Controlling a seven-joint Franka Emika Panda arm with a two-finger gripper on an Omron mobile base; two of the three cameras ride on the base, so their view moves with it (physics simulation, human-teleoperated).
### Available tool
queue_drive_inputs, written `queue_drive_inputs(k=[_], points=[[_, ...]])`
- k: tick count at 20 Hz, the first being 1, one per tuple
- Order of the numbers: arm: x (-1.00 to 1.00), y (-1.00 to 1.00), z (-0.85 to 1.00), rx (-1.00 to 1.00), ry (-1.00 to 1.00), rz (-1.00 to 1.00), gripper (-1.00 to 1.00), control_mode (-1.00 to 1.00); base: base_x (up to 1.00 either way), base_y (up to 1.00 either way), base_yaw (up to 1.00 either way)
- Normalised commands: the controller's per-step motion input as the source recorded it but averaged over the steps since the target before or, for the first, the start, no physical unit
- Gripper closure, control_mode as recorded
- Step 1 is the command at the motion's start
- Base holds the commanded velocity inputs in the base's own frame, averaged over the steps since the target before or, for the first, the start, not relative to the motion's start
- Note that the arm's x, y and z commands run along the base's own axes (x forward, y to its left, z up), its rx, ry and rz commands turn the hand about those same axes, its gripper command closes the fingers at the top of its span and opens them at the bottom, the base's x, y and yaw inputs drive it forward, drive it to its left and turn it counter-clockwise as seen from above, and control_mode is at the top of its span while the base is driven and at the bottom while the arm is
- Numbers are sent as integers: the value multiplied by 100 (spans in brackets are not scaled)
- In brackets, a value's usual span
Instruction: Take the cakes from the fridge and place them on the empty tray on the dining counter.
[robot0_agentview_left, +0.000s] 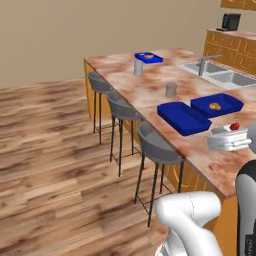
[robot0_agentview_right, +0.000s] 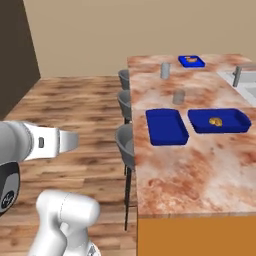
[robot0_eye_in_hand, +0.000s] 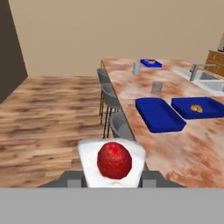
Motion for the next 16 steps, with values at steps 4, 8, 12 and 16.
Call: queue_drive_inputs(k=[4, 8, 12, 16], points=[[0, 0, 0, 0, 0, 0, 100, 100, 100, 6, -24], [0, 0, 0, 0, 0, 0, 100, 100, 100, 3, -38], [0, 0, 0, 0, 0, 0, 100, 100, 100, 18, -52], [0, 0, 0, 0, 0, 0, 100, 100, 100, 48, -60]])
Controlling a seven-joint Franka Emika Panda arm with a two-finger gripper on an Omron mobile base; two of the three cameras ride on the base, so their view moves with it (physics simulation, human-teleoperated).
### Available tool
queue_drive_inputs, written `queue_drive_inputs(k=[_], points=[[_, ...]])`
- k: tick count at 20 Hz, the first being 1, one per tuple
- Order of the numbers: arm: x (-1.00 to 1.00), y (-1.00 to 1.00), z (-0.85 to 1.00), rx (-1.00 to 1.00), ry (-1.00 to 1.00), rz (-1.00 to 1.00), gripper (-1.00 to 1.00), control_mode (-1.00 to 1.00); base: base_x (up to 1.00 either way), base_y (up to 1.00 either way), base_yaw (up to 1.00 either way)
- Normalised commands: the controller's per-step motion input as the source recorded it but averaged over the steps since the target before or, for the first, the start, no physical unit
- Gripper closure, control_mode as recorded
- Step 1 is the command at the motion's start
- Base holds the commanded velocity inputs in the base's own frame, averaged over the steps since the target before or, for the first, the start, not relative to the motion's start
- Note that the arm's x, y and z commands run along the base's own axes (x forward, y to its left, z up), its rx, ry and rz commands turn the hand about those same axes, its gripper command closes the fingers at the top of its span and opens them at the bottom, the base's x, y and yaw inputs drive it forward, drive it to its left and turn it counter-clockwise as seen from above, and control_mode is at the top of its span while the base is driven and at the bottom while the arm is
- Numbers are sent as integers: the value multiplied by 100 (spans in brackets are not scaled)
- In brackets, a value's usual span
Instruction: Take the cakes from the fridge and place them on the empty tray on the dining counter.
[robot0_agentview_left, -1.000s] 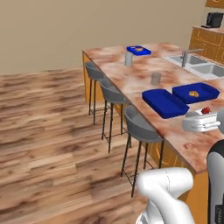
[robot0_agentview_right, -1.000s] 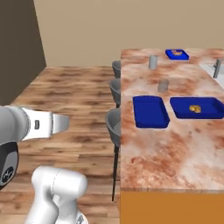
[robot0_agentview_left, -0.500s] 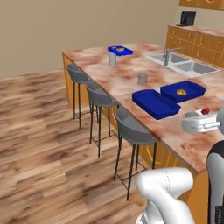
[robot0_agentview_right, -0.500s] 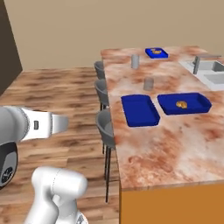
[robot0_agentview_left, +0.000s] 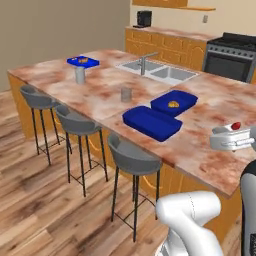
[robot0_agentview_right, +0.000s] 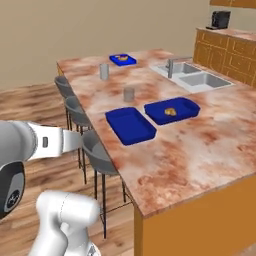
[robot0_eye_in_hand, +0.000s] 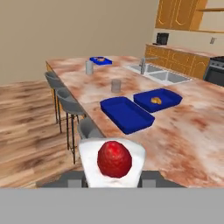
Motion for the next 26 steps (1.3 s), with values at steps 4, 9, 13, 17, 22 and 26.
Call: queue_drive_inputs(k=[4, 9, 13, 17, 22, 26], points=[[0, 0, 0, 0, 0, 0, 100, 100, 100, 69, -69], [0, 0, 0, 0, 0, 0, 100, 100, 100, 81, -72], [0, 0, 0, 0, 0, 0, 100, 100, 98, 83, -71], [0, 0, 0, 0, 0, 0, 100, 100, 53, 78, -60], [0, 0, 0, 0, 0, 0, 100, 100, 3, 79, -44], [0, 0, 0, 0, 0, 0, 100, 100, 25, 78, -27]])
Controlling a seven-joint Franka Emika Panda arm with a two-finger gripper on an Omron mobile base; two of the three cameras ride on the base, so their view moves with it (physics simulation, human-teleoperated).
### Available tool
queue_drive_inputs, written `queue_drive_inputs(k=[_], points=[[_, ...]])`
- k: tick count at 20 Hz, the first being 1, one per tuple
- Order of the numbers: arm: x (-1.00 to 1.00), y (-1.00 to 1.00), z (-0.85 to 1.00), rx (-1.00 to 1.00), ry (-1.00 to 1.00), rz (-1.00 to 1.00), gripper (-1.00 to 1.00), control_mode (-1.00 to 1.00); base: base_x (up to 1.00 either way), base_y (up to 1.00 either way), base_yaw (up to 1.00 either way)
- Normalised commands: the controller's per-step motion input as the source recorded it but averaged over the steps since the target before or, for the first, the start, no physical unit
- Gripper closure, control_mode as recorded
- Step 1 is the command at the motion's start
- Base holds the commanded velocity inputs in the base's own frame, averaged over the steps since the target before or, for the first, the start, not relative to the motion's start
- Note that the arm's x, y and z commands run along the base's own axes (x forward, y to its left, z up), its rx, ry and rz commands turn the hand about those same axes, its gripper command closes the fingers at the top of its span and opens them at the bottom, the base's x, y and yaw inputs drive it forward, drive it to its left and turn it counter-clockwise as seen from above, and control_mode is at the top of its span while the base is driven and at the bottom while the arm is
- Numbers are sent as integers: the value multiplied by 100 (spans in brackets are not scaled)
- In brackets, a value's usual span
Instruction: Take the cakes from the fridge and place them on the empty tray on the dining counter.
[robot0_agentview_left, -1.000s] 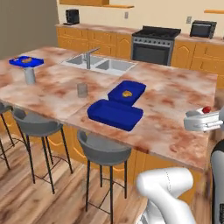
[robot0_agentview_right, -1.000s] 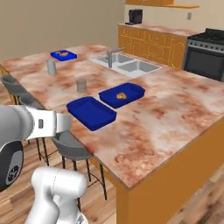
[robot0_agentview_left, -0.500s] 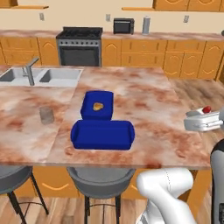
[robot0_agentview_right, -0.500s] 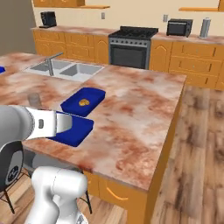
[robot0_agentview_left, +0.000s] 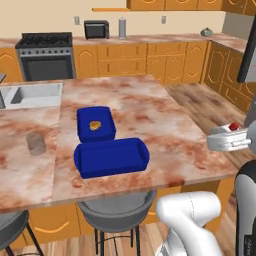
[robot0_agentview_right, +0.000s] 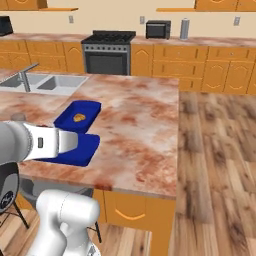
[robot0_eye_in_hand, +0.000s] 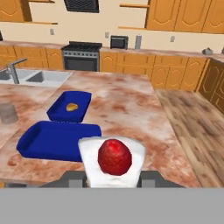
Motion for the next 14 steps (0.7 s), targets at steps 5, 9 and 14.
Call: queue_drive_inputs(k=[5, 9, 14], points=[[0, 0, 0, 0, 0, 0, 100, 100, 71, 39, -1], [0, 0, 0, 0, 0, 0, 100, 100, 88, 13, 11], [0, 0, 0, 0, 0, 0, 100, 100, 100, 0, 29]])
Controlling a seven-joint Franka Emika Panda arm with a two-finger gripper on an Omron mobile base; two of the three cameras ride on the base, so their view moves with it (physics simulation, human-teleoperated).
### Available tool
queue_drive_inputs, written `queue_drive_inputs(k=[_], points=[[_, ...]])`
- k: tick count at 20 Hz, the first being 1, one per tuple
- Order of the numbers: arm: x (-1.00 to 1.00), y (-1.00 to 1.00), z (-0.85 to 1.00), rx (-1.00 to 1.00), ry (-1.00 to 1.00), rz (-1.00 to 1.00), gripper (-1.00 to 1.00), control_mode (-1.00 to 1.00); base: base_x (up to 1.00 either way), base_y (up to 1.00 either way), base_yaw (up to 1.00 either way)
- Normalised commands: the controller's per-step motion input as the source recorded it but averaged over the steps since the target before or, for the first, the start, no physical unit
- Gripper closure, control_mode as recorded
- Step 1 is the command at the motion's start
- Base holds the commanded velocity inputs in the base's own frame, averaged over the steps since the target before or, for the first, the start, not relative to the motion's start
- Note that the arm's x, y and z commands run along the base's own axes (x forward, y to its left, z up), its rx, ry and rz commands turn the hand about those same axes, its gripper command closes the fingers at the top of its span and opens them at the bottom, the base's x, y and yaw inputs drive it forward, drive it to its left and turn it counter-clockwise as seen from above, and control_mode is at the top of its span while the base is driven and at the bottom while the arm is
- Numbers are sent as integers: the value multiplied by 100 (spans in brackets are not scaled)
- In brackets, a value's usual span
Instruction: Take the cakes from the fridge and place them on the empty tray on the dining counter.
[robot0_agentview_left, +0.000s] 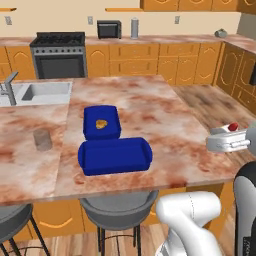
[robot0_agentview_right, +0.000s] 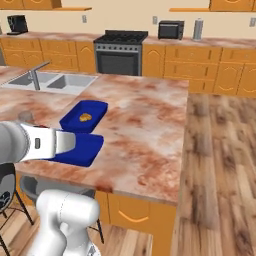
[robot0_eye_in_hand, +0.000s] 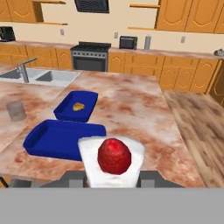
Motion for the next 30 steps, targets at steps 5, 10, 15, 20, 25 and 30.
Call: queue_drive_inputs(k=[5, 10, 15, 20, 25, 30], points=[[0, 0, 0, 0, 0, 0, 100, 100, 100, 0, 43], [0, 0, 0, 0, 0, 0, 100, 100, 100, 1, 36], [0, 0, 0, 0, 0, 0, 100, 100, 54, 0, 9], [0, 0, 0, 0, 0, 0, 100, 100, 9, 0, 0], [21, 5, 0, 0, 3, 1, 100, -100, 0, 0, 0], [60, 17, -2, 0, 16, 8, 100, -100, 0, 0, 0]])
